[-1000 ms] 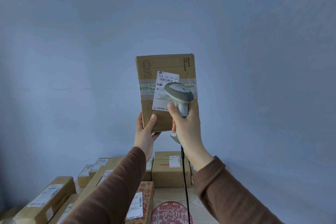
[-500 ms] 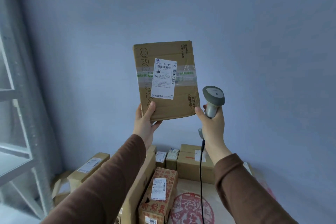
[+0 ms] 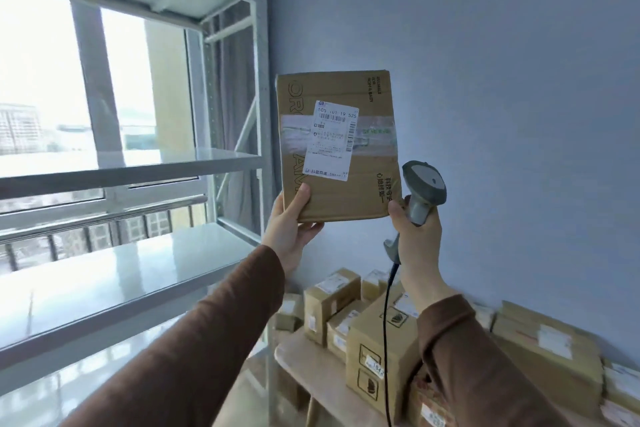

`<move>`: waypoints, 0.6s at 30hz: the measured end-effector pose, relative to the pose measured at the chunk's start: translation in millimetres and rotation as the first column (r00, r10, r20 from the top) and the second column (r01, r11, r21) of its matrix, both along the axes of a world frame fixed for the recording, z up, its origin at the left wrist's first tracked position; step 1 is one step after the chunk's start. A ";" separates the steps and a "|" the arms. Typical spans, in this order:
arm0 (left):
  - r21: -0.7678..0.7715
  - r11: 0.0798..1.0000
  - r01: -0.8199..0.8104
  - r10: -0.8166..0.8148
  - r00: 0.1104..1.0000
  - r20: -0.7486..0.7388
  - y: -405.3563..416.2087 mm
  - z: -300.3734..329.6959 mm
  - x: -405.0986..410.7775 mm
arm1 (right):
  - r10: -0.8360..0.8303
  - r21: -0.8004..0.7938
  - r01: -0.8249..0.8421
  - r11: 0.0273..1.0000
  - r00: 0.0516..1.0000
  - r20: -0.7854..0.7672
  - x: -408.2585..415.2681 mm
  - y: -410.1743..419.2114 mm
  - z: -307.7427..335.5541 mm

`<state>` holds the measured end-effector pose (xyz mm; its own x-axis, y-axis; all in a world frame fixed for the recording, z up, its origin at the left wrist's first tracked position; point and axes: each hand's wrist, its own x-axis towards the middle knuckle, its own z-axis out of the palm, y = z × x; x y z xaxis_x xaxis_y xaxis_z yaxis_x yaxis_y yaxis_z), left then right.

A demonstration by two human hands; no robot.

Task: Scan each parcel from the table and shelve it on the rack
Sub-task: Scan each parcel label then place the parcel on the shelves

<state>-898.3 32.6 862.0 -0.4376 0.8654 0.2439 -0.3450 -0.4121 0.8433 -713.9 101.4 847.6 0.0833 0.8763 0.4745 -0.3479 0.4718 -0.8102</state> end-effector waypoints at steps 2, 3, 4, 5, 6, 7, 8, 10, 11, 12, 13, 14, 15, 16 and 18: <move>-0.007 0.997 -0.073 0.072 0.996 -0.045 -43.8 3.2 -46.2 | 0.072 -0.009 -0.072 0.997 0.997 -0.004 -50.9 -29.2 2.9; -0.019 0.994 -0.106 0.104 0.992 -0.075 -68.6 5.0 -68.7 | 0.108 -0.017 -0.108 0.994 0.994 -0.008 -76.3 -45.6 3.9; -0.035 0.990 -0.136 0.132 0.985 -0.113 -94.3 6.0 -92.2 | 0.146 -0.022 -0.146 0.989 0.989 -0.013 -101.7 -63.5 5.0; -0.050 0.984 -0.168 0.159 0.975 -0.157 -120.8 7.2 -116.0 | 0.180 -0.024 -0.181 0.983 0.983 -0.014 -127.3 -81.1 5.8; -0.064 0.976 -0.208 0.191 0.961 -0.201 -147.6 9.2 -139.3 | 0.213 -0.024 -0.213 0.977 0.977 -0.010 -152.5 -99.9 6.4; -0.073 0.965 -0.251 0.229 0.946 -0.231 -174.2 10.7 -162.2 | 0.244 -0.023 -0.245 0.969 0.970 -0.006 -178.2 -118.6 7.1; -0.074 0.953 -0.294 0.266 0.928 -0.261 -199.6 11.7 -184.7 | 0.278 -0.016 -0.279 0.960 0.960 -0.009 -202.2 -139.5 9.8; -0.068 0.926 -0.372 0.332 0.886 -0.323 -253.3 13.9 -229.4 | 0.336 0.000 -0.336 0.942 0.941 -0.037 -254.1 -183.1 15.1; -0.065 0.913 -0.402 0.355 0.865 -0.355 -275.8 15.5 -246.8 | 0.358 -0.001 -0.359 0.933 0.932 -0.050 -276.4 -201.2 17.7; -0.066 0.899 -0.434 0.379 0.843 -0.381 -290.8 18.1 -256.7 | 0.371 0.004 -0.372 0.928 0.927 -0.055 -290.0 -213.1 21.9; -0.067 0.878 -0.473 0.410 0.818 -0.404 -311.4 19.9 -272.5 | 0.396 0.010 -0.396 0.918 0.916 -0.058 -310.4 -229.4 26.0; -0.067 0.858 -0.509 0.439 0.795 -0.419 -333.1 22.2 -290.2 | 0.423 0.003 -0.423 0.906 0.904 -0.065 -331.4 -246.9 30.6; -0.071 0.841 -0.536 0.460 0.778 -0.428 -352.3 24.9 -306.7 | 0.453 -0.003 -0.454 0.891 0.889 -0.068 -351.0 -261.7 35.1; -0.079 0.821 -0.565 0.477 0.757 -0.447 -371.0 28.9 -320.5 | 0.482 -0.006 -0.484 0.875 0.873 -0.070 -369.8 -275.2 40.1; -0.088 0.777 -0.623 0.514 0.709 -0.483 -403.0 34.9 -350.6 | 0.541 -0.015 -0.543 0.839 0.838 -0.075 -405.5 -300.0 49.5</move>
